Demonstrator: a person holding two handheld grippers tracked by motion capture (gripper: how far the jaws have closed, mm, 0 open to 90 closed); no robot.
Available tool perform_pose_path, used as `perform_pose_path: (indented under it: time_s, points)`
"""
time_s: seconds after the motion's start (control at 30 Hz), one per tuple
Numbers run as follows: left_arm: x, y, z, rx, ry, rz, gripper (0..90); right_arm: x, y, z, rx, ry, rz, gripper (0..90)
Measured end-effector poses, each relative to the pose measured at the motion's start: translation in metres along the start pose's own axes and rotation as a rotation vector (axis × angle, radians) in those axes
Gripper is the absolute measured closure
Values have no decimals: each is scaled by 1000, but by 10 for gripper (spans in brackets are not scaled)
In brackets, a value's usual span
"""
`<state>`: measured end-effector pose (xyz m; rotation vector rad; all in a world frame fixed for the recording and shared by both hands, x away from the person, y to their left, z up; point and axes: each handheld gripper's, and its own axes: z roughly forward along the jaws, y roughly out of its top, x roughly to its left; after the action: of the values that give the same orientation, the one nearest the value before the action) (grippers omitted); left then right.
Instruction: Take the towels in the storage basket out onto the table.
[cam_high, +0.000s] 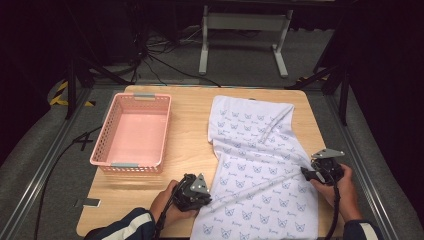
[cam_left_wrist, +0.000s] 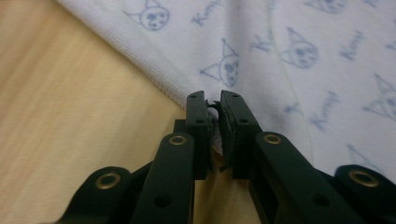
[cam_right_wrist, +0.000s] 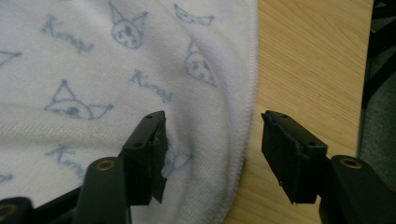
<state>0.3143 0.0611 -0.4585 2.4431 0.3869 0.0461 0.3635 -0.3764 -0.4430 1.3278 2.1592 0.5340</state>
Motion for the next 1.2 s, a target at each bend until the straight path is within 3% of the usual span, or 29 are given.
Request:
perform_pose_path:
  time_s: [0.03,0.17,0.27,0.33,0.37,0.4,0.43,0.47,0.5,0.53,0.63,0.7,0.77,0.8,0.83,0.87,0.97,1.0,1.03,1.07,1.1,1.2]
  points:
    - [-3,-1,0,5,-34,7,845,1,-1,0,-18,19,-8,442]
    - [-15,-1,-2,10,-57,36,846,1,-1,2,-38,43,-5,431]
    - [-4,3,-11,-63,7,-16,757,3,-1,1,-48,52,-11,433]
    - [14,9,-15,-128,83,-120,697,5,0,-1,-69,51,-12,451]
    - [25,11,-15,-155,98,-153,700,6,1,-3,-82,52,-18,451]
    - [25,11,-15,-155,98,-153,673,6,1,-3,-82,52,-18,451]
    - [37,16,-11,-164,152,-200,673,7,1,-5,-98,65,-20,455]
    - [52,22,-2,-179,154,-254,662,13,4,-7,-117,83,-33,451]
    - [52,22,-2,-179,154,-254,653,13,4,-7,-117,83,-33,451]
    - [62,30,9,-177,189,-280,632,18,6,-7,-127,107,-56,452]
    - [70,36,17,-179,189,-306,621,22,6,-6,-135,119,-73,450]
    - [77,41,23,-185,245,-307,617,24,6,-5,-128,118,-77,448]
    - [85,45,27,-170,251,-308,632,24,5,-4,-130,128,-80,448]
    - [86,46,28,-181,282,-315,623,23,4,-3,-123,127,-73,446]
    - [89,47,30,-192,291,-324,615,23,3,-2,-119,126,-77,444]
    - [91,48,31,-194,273,-336,611,22,3,-2,-121,132,-74,445]
    - [95,52,42,-140,311,-294,624,22,1,-1,-107,122,-76,446]
    - [96,51,44,-155,310,-291,624,21,1,1,-100,121,-83,445]
    - [99,51,44,-152,336,-279,651,21,1,1,-93,121,-76,440]
    - [99,51,44,-152,336,-279,659,21,1,1,-93,121,-76,440]
    - [102,51,43,-142,371,-285,678,19,0,1,-84,107,-74,438]
    - [109,49,41,-152,364,-303,677,15,-1,0,-75,84,-64,436]
